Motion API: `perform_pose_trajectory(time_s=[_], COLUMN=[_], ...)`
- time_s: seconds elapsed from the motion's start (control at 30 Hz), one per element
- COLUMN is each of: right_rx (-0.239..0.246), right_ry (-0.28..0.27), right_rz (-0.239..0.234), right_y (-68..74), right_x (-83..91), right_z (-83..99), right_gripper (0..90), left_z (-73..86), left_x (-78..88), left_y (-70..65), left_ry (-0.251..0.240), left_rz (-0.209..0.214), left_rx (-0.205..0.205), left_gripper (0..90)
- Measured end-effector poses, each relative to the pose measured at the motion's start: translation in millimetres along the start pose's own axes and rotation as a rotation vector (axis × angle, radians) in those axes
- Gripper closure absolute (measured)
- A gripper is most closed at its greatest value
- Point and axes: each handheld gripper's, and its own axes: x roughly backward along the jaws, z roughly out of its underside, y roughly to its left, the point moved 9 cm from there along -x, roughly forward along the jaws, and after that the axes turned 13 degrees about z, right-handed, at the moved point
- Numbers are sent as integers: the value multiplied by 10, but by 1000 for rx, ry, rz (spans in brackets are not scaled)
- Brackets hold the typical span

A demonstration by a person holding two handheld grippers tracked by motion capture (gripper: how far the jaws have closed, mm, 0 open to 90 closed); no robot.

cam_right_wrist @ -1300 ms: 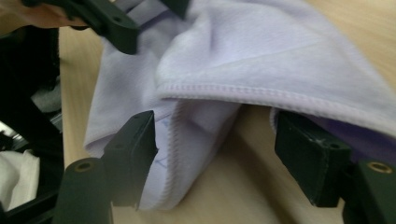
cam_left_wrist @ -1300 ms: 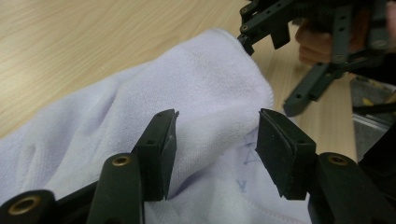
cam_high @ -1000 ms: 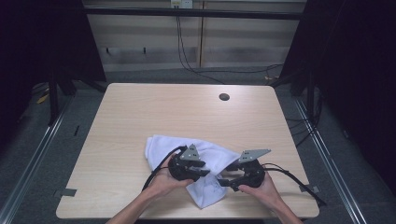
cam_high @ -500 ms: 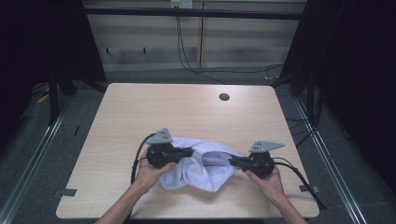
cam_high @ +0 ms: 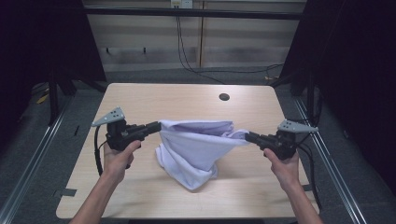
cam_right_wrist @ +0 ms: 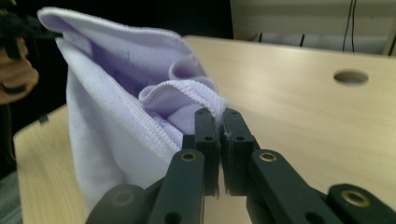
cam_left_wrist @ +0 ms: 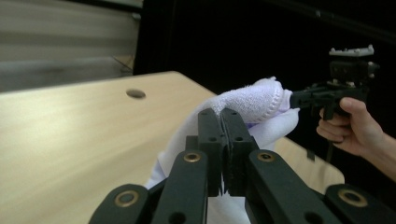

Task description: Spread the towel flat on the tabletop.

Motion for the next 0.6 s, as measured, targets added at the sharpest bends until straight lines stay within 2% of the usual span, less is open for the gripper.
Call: perform_pose_trajectory(time_s=[0.03,0.07,0.1,0.17,0.2,0.23,0.27,0.3,0.33,0.4,0.43,0.47,0.5,0.53,0.57,0.6], right_rx=[-20,-22,-25,-32,-33,-36,-36,-47,-46,-55,-52,-52,-51,-51,-52,-40], right_ry=[-45,-64,-84,-103,-119,-133,-133,-171,-182,-203,-217,-217,-234,-234,-236,-270], right_rz=[-10,-13,-10,-3,13,15,15,17,17,29,27,27,44,44,51,64], right_y=[9,16,34,55,60,63,63,70,71,58,55,55,32,32,30,16], right_x=[-4,-8,-19,-47,-60,-77,-77,-111,-125,-157,-173,-173,-215,-215,-235,-252], right_z=[-258,-353,-506,-709,-822,-928,-928,-1157,-1227,-1410,-1502,-1502,-1699,-1699,-1767,-1978], right_gripper=[862,862,862,862,863,863,863,862,862,862,862,862,862,862,862,861], left_z=[-168,-286,-353,-525,-525,-697,-697,-801,-936,-1076,-1076,-1134,-1265,-1265,-1352,-1414], left_x=[49,88,105,156,156,194,194,213,241,258,258,260,260,260,254,258], left_y=[24,45,53,98,98,117,117,123,133,173,173,201,244,244,255,268], left_ry=[-47,-80,-98,-125,-125,-154,-154,-173,-188,-196,-196,-190,-199,-199,-206,-195], left_rz=[-11,-26,-21,-52,-52,-72,-72,-78,-87,-111,-111,-121,-145,-145,-145,-169], left_rx=[17,19,25,22,22,17,17,21,9,-12,-12,-21,-44,-44,-59,-95], left_gripper=[884,883,884,884,884,884,884,884,884,883,884,884,883,883,883,882])
